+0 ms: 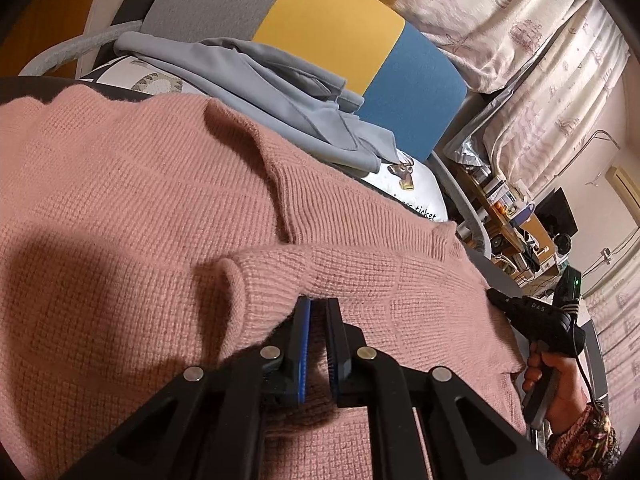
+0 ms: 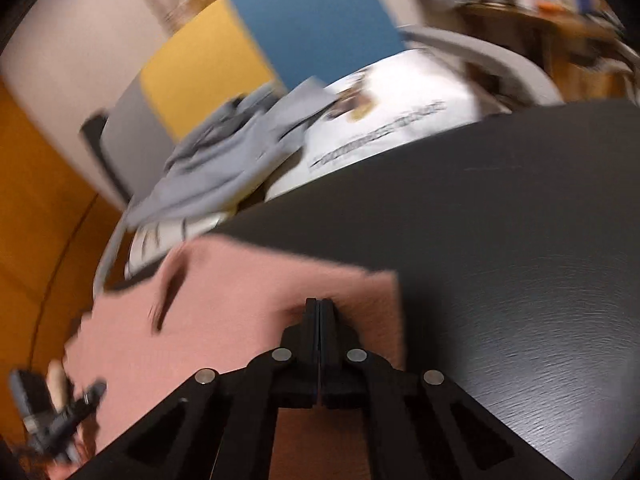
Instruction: Fold clothes
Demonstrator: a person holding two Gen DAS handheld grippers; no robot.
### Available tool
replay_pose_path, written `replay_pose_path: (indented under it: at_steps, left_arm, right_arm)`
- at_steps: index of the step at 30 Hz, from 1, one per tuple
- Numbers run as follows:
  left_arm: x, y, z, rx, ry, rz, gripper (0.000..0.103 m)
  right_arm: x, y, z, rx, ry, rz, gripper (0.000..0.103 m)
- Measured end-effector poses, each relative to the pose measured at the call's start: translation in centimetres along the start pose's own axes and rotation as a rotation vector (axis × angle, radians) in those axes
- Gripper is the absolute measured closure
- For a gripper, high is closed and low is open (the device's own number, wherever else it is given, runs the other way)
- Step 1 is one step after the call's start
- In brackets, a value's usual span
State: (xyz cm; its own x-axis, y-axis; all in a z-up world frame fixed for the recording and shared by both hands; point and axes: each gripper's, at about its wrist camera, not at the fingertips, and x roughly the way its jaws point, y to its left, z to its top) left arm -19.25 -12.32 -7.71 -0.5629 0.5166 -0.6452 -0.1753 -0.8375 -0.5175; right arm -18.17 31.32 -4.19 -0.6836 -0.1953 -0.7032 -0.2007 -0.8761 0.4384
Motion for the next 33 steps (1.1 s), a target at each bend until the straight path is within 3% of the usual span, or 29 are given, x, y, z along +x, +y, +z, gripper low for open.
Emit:
replay_pose_path:
  at_steps: [3,4,8,9,12,13,16,21,23,25,28,33]
  left_arm:
    - [0.0,0.1,0.1,-0.002,0.001,-0.004,0.095]
    - [0.0,0.2,0.1,-0.005,0.001,-0.008,0.095]
    - [0.0,0.5,0.1,-0.021,0.002,-0.027,0.095]
    - [0.0,0.5,0.1,-0.023,0.003,-0.03,0.095]
    - [-0.1,0.6,0.1,-0.032,0.006,-0.041,0.095]
    - [-0.1,0.7,0.2,-0.035,0.008,-0.045,0.095]
    - [-0.2,0.7,0.3,-0.026,0.04,-0.074,0.095]
    - [-1.6,0.1,0.5,0.099,0.081,-0.041,0.094]
    - [-2.4,0.4,0.3,0.08,0.081,-0.073,0.085]
    - [-2.4,0.8,-0.1,0.039,0.094,-0.11,0.084]
    - [-2.4,1.2,-0.4,-0.006,0.073,-0.12,0.084]
    - [-3.0,2.8,-0.5,-0.105,0.076,-0.178,0.084]
  right_arm:
    - [-1.6,0.0,-0.2,0.011,-0.031,-0.012,0.102]
    - [-2.3,0.0,-0.5,0.023,-0.039,0.02,0.097]
    - [-4.7,2.0,-3.6,-0.028,0.005,0.158,0.097]
    - [-4.9,2.6,-4.6,-0.06,0.029,0.152,0.097]
    - [-5.1,3.1,-7.2,-0.136,0.085,0.069,0.097]
    - [-5.2,2.4,-7.8,-0.134,0.088,0.015,0.103]
    - [-5.8,-0.5,-7.8,-0.021,0.043,-0.015,0.103]
    - [-6.3,3.1,-7.3,-0.112,0.053,-0.193,0.1]
    - [-7.2,6.4,-7.1,-0.179,-0.006,-0.146,0.093]
    - [-6.9,10.0,-7.2,-0.261,-0.017,-0.061,0.087]
    - [-3.5,17.1,-7.9,-0.416,0.046,0.042,0.082]
    - [2.2,24.6,-9.6,-0.508,0.129,0.183,0.082]
